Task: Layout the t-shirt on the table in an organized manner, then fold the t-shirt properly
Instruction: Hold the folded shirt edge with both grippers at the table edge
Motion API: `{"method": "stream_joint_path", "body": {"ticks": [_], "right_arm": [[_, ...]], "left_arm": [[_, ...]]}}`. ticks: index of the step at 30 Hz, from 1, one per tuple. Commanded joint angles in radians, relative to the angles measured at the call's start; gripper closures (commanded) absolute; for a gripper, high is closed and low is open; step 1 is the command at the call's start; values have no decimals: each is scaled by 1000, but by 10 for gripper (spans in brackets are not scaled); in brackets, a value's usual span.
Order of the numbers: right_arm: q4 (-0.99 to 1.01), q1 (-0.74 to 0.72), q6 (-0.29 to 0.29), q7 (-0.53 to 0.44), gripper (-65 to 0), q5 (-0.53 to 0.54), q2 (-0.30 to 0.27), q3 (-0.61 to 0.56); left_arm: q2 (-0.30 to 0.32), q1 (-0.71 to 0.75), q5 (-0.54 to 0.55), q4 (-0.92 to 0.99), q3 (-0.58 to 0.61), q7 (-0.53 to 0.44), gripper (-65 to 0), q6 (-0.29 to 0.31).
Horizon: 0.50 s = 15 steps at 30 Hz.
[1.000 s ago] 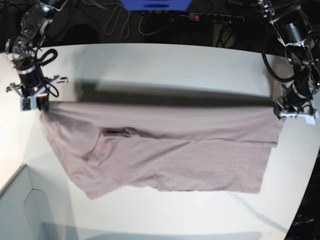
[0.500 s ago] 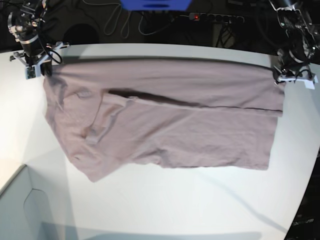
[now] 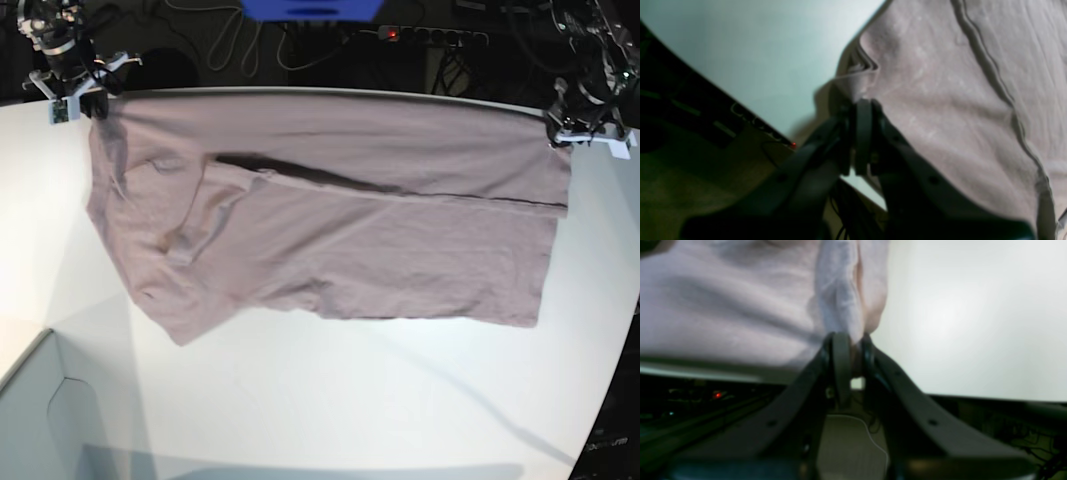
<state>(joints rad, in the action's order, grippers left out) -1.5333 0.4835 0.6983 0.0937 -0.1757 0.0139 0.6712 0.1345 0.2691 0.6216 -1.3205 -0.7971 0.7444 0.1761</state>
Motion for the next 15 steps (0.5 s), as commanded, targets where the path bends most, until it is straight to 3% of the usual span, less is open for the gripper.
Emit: {"method": "stream_joint_path", "body": {"ticks": [1, 9, 15], "right_arm": [[-19, 7, 0, -21, 0, 14, -7, 5], [26, 1, 0, -21, -5, 14, -5, 5], [23, 5, 0, -22, -198, 14, -5, 5]], "left_arm": [[14, 5, 5, -18, -6, -10, -2, 1], [18, 25, 5, -18, 0, 5, -7, 3], [40, 20, 5, -20, -6, 105, -106, 130]]}}
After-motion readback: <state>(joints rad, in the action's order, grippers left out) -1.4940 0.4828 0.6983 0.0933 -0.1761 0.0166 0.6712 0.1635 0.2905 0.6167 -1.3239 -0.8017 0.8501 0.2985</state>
